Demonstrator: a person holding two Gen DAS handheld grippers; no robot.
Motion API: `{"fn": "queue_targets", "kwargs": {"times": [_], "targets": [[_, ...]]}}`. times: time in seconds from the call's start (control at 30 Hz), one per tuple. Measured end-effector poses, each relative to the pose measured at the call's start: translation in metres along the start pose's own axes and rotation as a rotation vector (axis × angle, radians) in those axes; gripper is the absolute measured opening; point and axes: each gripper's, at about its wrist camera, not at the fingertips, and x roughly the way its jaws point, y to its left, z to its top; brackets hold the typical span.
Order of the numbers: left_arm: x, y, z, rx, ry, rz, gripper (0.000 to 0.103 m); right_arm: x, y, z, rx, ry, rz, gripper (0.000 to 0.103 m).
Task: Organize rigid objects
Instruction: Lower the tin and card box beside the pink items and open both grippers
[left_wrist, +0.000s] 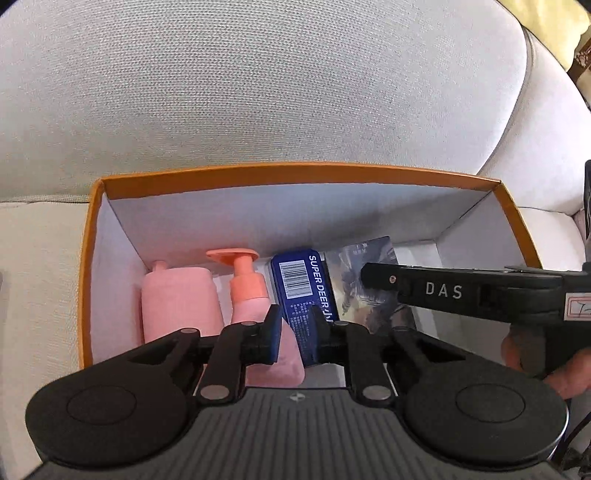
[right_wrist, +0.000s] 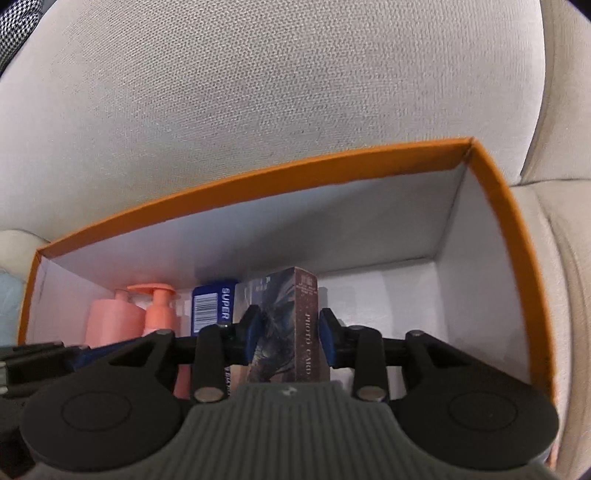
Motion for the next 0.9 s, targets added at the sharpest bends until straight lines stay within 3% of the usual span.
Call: {"fn": "queue_targets", "kwargs": {"times": [0.27,0.47,0.9], "targets": [[-0.013,0.002,-0.007,0.0,-0.009,-0.015,0.019,-0.014,0.01,-0.011,-0.124,-0.007,-0.044,0.036],[-0.014,0.005,-0.01,-0.005,-0.016,-0.015,0.019,-0.018,0.012,-0.019,-0.223,0.053,-0.043,0.037],[-0.018,0.0,-0.016,0.012,-0.026,-0.029,0.019,-0.012,0.018,-0.024,-0.22,0.076,-0.021,0.038]]}}
